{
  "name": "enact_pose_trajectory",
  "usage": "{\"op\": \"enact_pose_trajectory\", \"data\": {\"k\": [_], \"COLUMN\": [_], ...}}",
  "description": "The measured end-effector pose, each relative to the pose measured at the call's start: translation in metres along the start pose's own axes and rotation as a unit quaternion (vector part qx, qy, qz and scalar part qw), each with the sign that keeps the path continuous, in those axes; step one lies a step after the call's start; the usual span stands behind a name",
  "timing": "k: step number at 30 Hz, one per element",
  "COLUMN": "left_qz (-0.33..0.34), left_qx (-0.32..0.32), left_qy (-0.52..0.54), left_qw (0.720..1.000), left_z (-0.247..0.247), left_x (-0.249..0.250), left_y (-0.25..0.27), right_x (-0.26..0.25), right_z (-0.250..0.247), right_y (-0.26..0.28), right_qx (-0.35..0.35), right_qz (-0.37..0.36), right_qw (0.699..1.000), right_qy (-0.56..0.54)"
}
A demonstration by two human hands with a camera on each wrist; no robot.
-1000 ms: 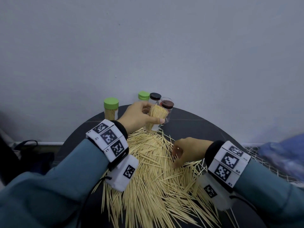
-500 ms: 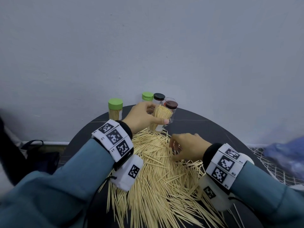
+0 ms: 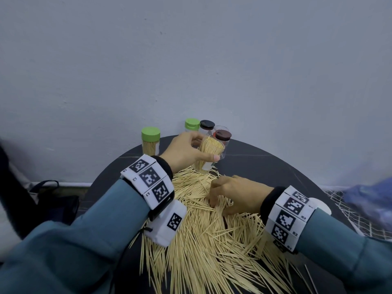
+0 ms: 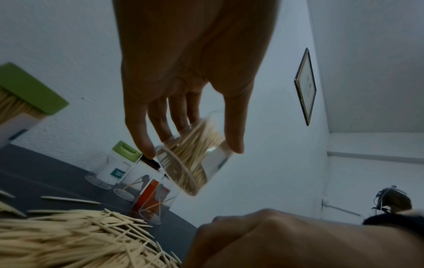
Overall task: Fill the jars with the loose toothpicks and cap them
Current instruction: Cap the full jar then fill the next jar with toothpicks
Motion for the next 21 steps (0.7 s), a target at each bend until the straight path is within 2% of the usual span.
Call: {"op": "enact_pose_trajectory", "data": {"k": [11,16,21], "left_qz": [-0.006,-0.007,-0.008], "left_qx": [-0.002,-0.005,-0.004], "left_qy": [0.000,-0.001,0.006], "left_qw": [1.000,1.000,1.000], "left_z": [0.000,-0.001,-0.001], "left_x": [-0.001,0.000,0.000], "left_y": [-0.001,0.000,0.000], "right_x": [-0.008,-0.010,-0.009], "right_z": [0.002,0.006,0.006], "right_y": [0.002,0.006,0.013], "right_qx": [-0.012,-0.026,-0.027], "right_qz": [-0.055,-0.017,0.016], "right_qw": [0.995,0.995,0.998], "right_qy": [0.087,0.092,0.047]}}
Point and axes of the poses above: each hand's wrist, its own y-axis away from the middle knuckle, its own z-axis out of the palm, x = y × z, the point moved 1 cm from there along -y, towards the middle knuckle, and after that the axes turned 5 degrees about -z, right-handed, at the moved point
